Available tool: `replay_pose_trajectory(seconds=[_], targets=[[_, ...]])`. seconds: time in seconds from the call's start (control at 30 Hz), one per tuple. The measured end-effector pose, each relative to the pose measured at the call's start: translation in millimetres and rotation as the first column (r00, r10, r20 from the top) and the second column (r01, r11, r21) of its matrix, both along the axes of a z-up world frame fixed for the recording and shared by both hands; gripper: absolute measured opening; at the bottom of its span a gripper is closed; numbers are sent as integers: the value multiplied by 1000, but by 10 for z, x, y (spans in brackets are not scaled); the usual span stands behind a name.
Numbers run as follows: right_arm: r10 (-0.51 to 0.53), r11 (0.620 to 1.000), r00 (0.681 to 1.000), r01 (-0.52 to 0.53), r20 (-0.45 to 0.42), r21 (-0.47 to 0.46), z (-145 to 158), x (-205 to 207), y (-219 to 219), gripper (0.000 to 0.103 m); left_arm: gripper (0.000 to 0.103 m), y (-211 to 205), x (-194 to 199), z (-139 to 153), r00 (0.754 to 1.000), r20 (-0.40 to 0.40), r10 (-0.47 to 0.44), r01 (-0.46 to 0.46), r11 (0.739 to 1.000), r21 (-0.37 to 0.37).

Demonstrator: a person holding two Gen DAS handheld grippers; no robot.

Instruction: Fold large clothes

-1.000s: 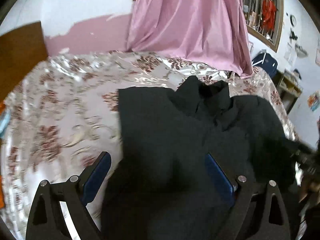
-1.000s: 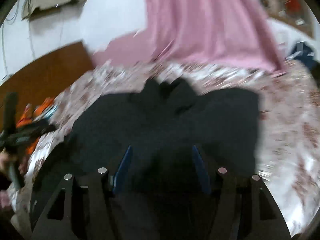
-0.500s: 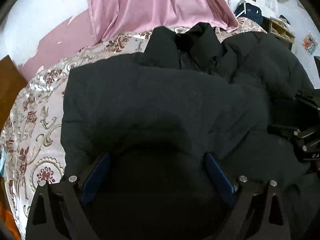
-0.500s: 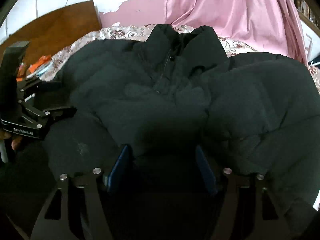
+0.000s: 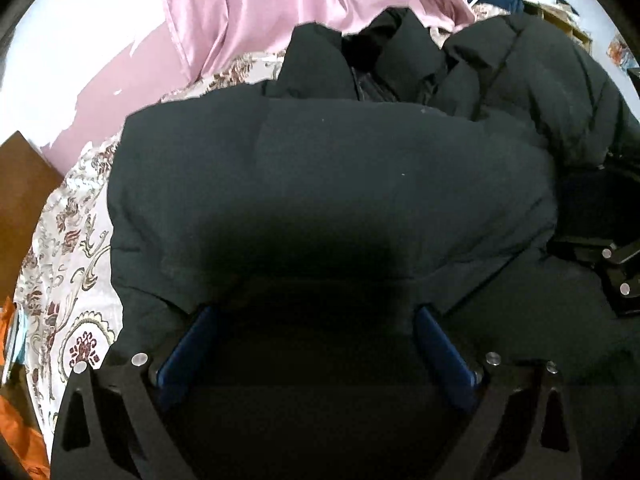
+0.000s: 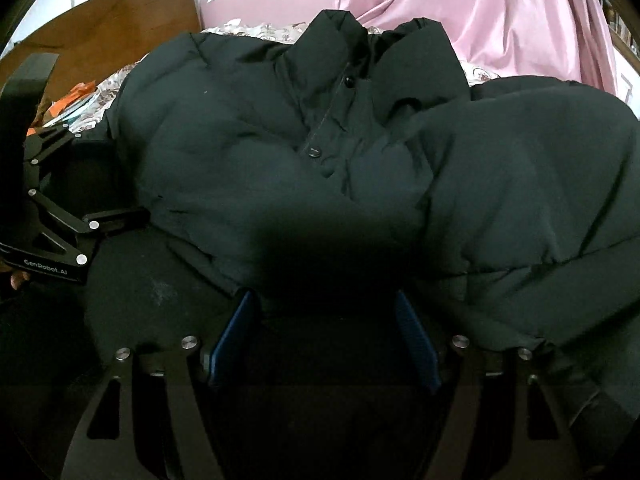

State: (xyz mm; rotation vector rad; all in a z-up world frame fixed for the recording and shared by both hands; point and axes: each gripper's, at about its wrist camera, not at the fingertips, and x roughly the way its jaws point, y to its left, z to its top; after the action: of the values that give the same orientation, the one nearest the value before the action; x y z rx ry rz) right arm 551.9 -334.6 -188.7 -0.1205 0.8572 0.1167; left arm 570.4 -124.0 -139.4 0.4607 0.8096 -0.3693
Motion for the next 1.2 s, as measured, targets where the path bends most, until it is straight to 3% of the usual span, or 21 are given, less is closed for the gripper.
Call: replay_pose_trajectory(seconds=[0.33,0.5,0.63,0.77,0.9,1.0,1.1,1.2], targets=[[-11,998,999,14,40,-62,48,-46,76,72,102,81,-126,66,998,46,34,-32,998,-46],[-44,999,999,45,27,-26,170,-186,16,72,102,244,-168,281,997,-56,44,-47,997,-68],[-48,998,998,47,28,33,483,-447,-153,73,102,453,-135,462,986,-149,76,-95,988,-124],[-59,997,998,61,36,-48,852,-453,-268,75,102,547,118,788,980,-159,123,-153,970,-190],[-133,989,987,139,94,-53,1241,-244,-411,75,102,452,524,1128,984,-105,147,-170,952,-256],[-187,982,973,189,132,-7,1416,24,-473,75,102,219,882,1272,992,-49,114,-122,957,-262],[-203,979,971,202,123,19,1476,468,-504,75,102,-60,1226,1302,998,22,65,-58,968,-243],[-195,981,975,195,111,13,1461,964,-471,74,102,-284,1595,1185,1000,2,31,-29,967,-253]])
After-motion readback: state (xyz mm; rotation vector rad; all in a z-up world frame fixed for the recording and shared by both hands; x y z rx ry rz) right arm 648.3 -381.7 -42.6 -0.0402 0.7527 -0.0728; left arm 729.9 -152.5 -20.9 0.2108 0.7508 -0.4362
